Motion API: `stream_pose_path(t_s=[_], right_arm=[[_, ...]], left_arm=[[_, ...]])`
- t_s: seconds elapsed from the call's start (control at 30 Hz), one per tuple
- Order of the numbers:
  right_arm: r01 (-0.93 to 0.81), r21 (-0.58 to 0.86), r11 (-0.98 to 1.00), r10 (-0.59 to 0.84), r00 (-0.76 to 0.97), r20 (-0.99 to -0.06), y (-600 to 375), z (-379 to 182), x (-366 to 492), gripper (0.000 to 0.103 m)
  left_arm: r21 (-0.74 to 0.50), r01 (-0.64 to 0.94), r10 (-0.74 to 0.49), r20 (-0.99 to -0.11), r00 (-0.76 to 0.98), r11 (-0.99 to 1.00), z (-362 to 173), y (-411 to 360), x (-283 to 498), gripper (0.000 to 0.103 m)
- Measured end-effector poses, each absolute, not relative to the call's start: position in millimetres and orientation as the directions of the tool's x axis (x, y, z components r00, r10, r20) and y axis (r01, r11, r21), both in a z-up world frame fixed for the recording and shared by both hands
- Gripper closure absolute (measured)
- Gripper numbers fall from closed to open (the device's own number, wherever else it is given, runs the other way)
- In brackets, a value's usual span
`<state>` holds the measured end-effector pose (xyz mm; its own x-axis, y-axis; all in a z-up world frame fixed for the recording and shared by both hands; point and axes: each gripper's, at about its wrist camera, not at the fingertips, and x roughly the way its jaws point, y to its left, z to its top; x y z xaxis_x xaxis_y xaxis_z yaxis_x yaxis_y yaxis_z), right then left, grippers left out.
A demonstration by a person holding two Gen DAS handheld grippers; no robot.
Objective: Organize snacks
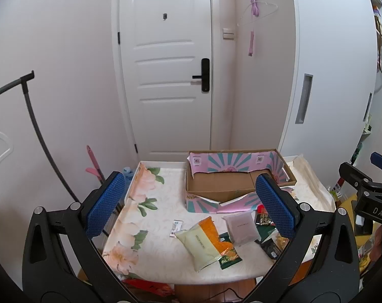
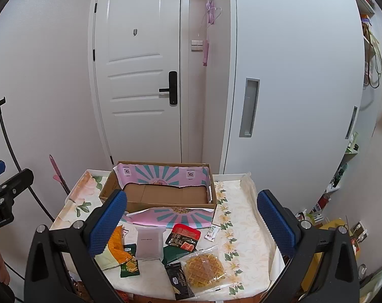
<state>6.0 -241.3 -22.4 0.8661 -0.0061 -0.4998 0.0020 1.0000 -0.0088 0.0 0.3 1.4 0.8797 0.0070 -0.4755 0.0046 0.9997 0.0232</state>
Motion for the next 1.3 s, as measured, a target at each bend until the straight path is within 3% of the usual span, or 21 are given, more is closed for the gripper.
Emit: stream_pose_path(t_s=[1.3], right_arm=[[-0.007,0.004,1.0,0.008,0.866,-0.5,-238.4,-24.2,9.3,0.001]], left_arm=[[0.018,0.002,0.007,-0.477,0.879,1.0,2.1,-0.6,1.5,0.001]])
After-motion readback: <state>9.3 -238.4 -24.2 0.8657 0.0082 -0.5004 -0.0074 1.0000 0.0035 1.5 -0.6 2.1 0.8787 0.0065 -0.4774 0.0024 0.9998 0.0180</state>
